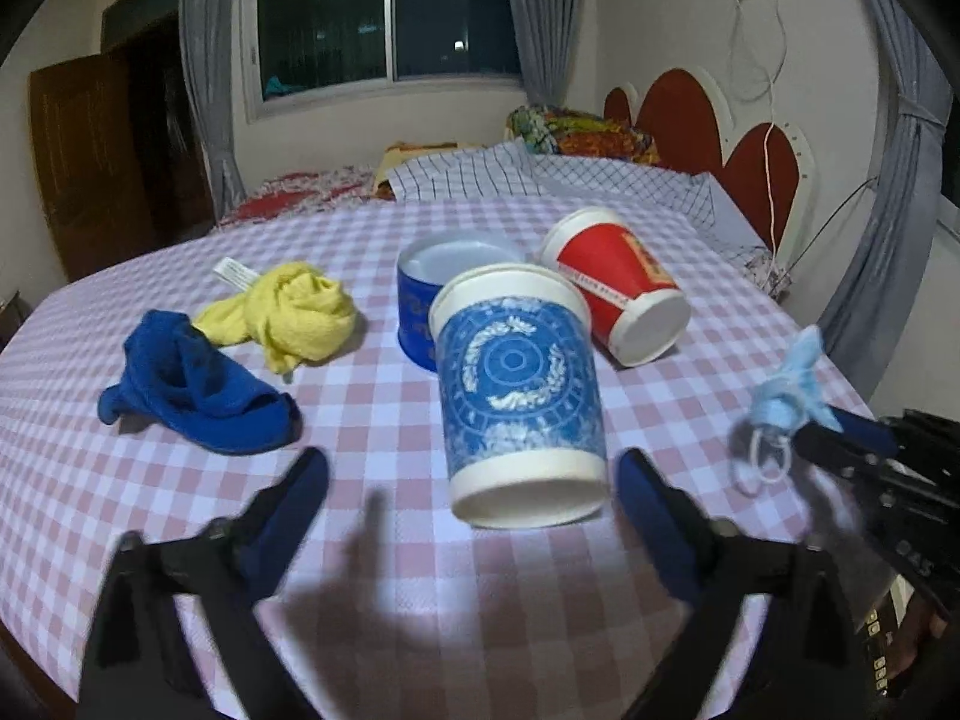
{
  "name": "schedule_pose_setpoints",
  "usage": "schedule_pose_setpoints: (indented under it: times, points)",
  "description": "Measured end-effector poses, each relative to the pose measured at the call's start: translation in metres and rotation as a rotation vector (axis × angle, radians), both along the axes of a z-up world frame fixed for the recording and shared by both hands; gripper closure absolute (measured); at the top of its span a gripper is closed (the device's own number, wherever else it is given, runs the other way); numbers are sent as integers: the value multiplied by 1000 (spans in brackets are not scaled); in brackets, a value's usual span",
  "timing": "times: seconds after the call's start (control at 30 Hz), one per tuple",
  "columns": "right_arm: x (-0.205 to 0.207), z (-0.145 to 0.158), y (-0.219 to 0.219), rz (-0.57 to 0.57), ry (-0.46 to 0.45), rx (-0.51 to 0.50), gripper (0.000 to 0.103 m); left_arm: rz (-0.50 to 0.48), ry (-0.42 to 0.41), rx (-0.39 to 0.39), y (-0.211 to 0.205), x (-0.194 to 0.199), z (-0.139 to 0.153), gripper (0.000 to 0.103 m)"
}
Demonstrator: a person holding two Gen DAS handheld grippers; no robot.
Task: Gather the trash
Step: 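Grasp the blue-white paper cup with the left tool while the right tool grasps the blue mask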
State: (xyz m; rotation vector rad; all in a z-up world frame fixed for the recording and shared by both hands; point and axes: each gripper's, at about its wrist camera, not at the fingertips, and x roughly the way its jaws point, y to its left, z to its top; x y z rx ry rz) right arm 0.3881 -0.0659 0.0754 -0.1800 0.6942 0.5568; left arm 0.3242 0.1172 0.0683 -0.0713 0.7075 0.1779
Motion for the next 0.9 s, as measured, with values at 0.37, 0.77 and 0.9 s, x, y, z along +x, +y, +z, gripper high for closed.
schedule_pose_setpoints:
  times: [0.37, 0.77, 0.9]
  points:
    - [-20, 3, -12, 0, -29, 15, 85, -51, -25, -33, 1, -14, -4, 48]
    - [-64, 3, -60, -74, -69, 41, 85, -133, -96, 8, -35, -73, -4, 48]
    - [-83, 4, -82, -110, -88, 43, 85, -165, -114, 6, -54, -89, -5, 48]
